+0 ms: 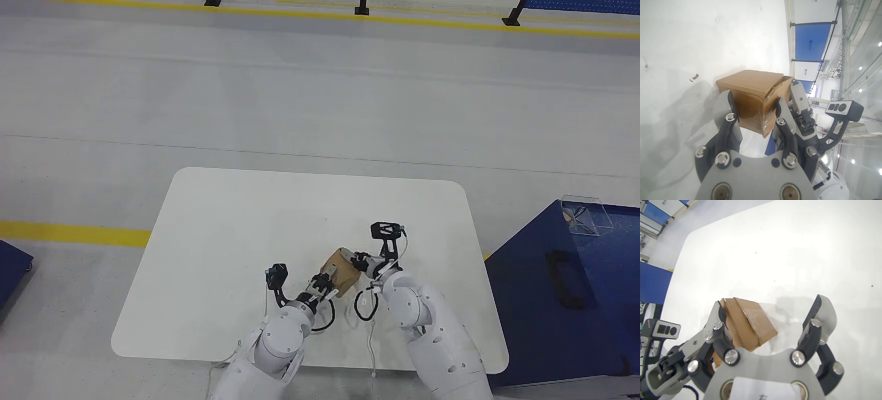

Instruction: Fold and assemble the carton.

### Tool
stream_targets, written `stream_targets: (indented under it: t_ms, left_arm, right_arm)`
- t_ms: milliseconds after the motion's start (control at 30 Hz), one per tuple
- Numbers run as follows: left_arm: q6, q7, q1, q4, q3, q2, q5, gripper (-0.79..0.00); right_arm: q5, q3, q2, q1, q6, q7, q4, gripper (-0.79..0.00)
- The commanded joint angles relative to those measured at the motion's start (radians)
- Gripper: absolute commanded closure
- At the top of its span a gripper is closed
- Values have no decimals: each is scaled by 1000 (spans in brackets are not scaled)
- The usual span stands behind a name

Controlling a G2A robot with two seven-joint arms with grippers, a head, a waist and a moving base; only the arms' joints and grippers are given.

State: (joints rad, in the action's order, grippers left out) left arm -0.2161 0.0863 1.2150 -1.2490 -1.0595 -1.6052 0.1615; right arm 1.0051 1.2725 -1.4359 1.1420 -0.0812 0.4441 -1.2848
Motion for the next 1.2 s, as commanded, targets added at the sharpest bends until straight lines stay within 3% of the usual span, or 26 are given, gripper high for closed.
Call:
stream_targets:
  t_ms: [0, 67, 100, 133, 200, 233, 267, 300, 333, 367, 633, 700, 767, 967, 1167]
  left_arm:
    - [2, -1, 2, -4, -1, 0, 0, -372]
    - [15, -11, 8, -14, -3, 1, 1, -391]
    - [27, -20, 14, -20, -4, 2, 5, -471]
    - [41, -41, 20, -26, -4, 3, 23, -496]
    - [77, -72, 40, -42, -3, 6, 51, -462]
    - [91, -75, 46, -50, -3, 8, 70, -493]
    - [106, -82, 53, -58, -3, 11, 93, -573]
    - [126, -97, 62, -66, -3, 14, 126, -600]
    - [149, -106, 70, -74, 0, 18, 165, -727]
    - [170, -125, 79, -80, 1, 22, 208, -785]
    - [184, -148, 85, -85, 0, 24, 239, -785]
    - [261, -86, 71, -75, -16, 33, 255, -785]
    - [291, -188, 65, -51, -22, 50, 489, -785]
    - [486, -297, 73, -25, -18, 99, 989, -785]
    - [429, -286, 55, 17, 19, 119, 1322, -785]
  right_arm:
    - [-1, -14, -4, -16, -29, -3, 22, -785]
    - [-7, -21, -6, -26, -34, -7, 37, -785]
    - [-8, -23, -7, -29, -34, -9, 41, -785]
    - [-11, -24, -7, -30, -31, -7, 42, -785]
    - [-19, -19, -6, -30, -25, -2, 37, -785]
    - [-28, -14, -5, -28, -21, -1, 31, -785]
    - [-35, -8, -4, -26, -15, 3, 25, -785]
    - [-39, 1, -2, -23, -11, 3, 17, -785]
    - [-44, 11, 0, -18, -10, 1, 9, -785]
    - [-54, 21, 2, -14, -8, 3, 1, -785]
    - [-76, 73, 10, -20, -66, 4, 8, -785]
    - [-53, 52, 8, -32, -75, 4, 35, -785]
    - [-49, 29, 5, -47, -67, 9, 63, -785]
    - [-6, -28, -3, -76, -54, -13, 123, -785]
    - [22, -71, -10, -93, -44, -29, 135, -785]
